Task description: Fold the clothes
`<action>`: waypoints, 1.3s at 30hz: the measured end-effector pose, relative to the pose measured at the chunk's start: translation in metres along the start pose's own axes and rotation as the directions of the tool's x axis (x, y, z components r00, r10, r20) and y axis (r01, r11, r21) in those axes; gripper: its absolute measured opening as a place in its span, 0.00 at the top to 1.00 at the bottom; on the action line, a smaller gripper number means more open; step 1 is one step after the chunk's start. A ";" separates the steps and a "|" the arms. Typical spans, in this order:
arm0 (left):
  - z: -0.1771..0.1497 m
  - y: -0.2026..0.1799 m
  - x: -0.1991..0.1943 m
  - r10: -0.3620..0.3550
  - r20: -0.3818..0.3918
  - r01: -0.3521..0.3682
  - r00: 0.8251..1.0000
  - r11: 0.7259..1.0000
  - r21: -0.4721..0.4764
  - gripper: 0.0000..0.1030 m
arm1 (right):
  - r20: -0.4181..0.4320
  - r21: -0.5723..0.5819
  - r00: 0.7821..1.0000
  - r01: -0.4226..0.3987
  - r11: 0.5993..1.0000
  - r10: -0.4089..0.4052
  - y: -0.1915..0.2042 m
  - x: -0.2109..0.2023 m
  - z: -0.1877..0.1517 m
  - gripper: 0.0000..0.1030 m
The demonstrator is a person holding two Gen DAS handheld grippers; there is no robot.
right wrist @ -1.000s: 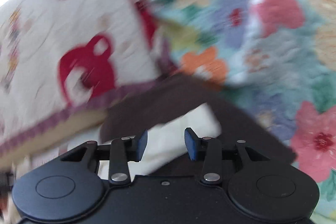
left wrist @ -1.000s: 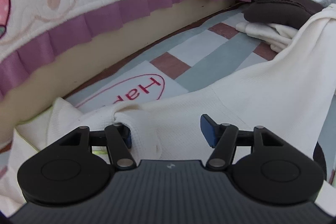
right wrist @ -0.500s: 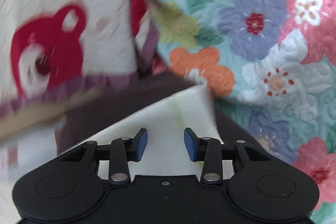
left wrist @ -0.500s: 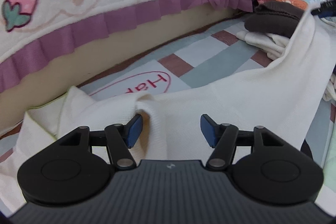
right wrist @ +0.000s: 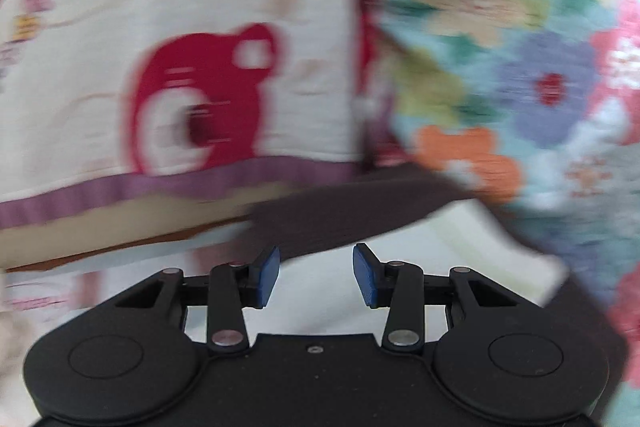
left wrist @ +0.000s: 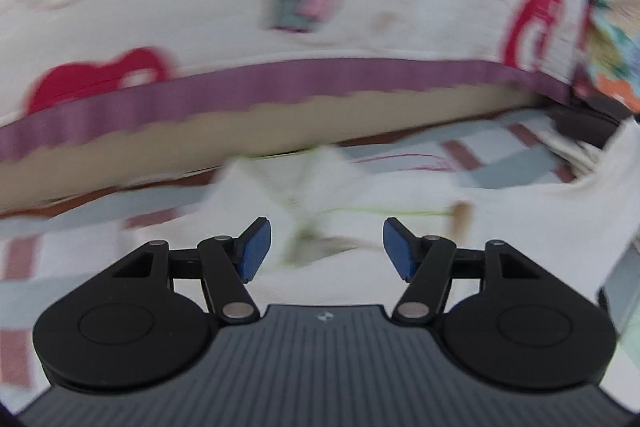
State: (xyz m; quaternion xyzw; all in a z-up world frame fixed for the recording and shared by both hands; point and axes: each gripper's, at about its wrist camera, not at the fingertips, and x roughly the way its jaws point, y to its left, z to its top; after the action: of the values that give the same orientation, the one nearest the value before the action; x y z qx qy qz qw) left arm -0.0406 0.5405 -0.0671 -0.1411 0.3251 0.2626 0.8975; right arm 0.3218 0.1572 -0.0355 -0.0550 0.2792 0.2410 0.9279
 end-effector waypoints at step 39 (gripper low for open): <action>-0.099 0.083 -0.102 -0.255 0.245 0.315 0.935 0.916 -0.248 0.28 | -0.209 0.088 0.427 -0.888 0.451 0.880 0.398 -0.087 -0.077 0.93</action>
State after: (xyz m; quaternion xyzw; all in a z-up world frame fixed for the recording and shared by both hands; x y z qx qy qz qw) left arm -0.2039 0.5282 -0.0807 -0.2859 0.1646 0.1856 0.9256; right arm 0.0303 0.4524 -0.0397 0.0563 0.3649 0.6878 0.6249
